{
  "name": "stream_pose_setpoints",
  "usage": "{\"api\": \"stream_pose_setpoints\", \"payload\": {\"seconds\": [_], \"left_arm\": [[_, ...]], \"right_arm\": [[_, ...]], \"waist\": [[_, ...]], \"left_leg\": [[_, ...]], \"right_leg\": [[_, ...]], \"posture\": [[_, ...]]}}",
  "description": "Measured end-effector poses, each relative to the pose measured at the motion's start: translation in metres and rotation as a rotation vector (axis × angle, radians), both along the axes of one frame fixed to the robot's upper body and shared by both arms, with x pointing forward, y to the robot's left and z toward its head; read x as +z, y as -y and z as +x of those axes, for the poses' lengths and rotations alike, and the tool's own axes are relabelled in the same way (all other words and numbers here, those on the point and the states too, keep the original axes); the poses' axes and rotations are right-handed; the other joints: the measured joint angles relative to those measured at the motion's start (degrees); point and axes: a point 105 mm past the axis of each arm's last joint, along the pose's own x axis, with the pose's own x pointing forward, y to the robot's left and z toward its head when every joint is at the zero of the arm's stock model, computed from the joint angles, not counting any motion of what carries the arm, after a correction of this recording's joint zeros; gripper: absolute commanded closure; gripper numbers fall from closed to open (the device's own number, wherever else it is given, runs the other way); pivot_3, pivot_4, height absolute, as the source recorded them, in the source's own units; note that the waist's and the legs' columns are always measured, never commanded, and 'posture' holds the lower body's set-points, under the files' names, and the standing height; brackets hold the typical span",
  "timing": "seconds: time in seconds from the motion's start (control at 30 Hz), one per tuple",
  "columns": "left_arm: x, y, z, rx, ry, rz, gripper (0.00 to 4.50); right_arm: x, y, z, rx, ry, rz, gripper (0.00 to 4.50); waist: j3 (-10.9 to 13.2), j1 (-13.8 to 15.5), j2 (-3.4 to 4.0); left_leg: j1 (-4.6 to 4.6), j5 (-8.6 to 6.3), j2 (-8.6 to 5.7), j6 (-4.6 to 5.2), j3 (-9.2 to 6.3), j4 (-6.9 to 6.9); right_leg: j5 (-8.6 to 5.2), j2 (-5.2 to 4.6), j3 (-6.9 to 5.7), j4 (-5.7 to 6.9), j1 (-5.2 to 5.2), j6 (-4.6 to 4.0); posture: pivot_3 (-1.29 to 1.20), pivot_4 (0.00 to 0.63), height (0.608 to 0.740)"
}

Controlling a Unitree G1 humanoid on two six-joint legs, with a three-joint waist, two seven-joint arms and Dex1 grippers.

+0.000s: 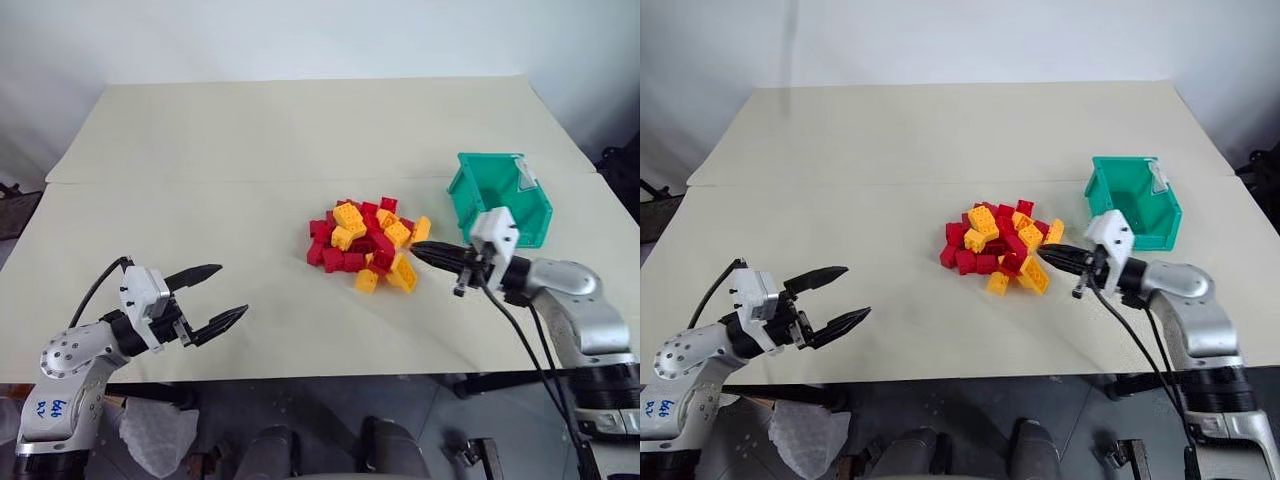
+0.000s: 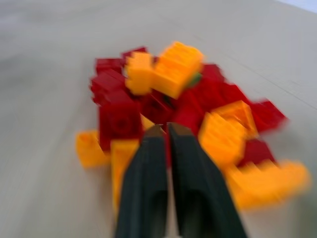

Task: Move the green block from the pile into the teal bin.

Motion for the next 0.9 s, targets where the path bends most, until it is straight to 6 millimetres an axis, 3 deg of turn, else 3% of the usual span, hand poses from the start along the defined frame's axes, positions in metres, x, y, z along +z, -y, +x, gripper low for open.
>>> {"api": "stream_pose_setpoints", "payload": {"seconds": [0.1,0.17,0.3,0.53,0.9], "left_arm": [[-0.002,0.004,0.001,-0.001,0.003,-0.010,0.00],[-0.003,0.004,0.001,0.003,0.001,-0.008,0.00],[-0.003,0.003,0.001,0.011,0.002,-0.011,0.00],[-0.003,0.003,0.001,0.017,0.009,-0.012,0.00],[-0.005,0.006,0.001,0.019,0.009,-0.026,0.00]], "right_arm": [[0.004,-0.028,0.008,0.036,-0.026,-0.047,4.43],[-0.003,-0.035,0.009,0.046,-0.053,-0.095,4.43],[-0.025,-0.039,0.013,0.036,-0.099,-0.211,4.43],[-0.026,-0.041,0.009,0.074,-0.108,-0.242,4.43],[-0.014,-0.019,0.074,-0.195,-0.056,-0.174,4.43]], "waist": [[0.00,-0.07,0.00],[0.00,0.20,0.00],[0.00,-0.01,0.00],[-0.01,-0.23,-0.01],[-0.01,-0.54,0.00]], "left_leg": [[-0.01,0.00,0.01,0.00,-0.11,0.00],[-0.07,-0.02,-0.01,-0.02,-0.20,0.00],[-0.09,-0.04,-0.05,-0.02,-0.16,0.00],[-0.03,-0.04,0.00,-0.02,-0.11,0.00],[-0.04,-0.03,-0.01,-0.03,-0.11,0.00]], "right_leg": [[0.00,0.00,-0.09,0.06,-0.01,0.00],[0.00,0.00,-0.18,0.06,-0.01,0.00],[0.01,-0.03,-0.25,0.03,-0.01,0.02],[0.01,-0.01,-0.24,0.05,0.01,0.02],[0.01,-0.01,-0.25,0.09,-0.01,0.02]], "posture": [[0.00,0.150,0.740],[0.00,0.150,0.740],[0.00,0.150,0.740],[0.00,0.150,0.740],[0.00,0.150,0.740]]}}
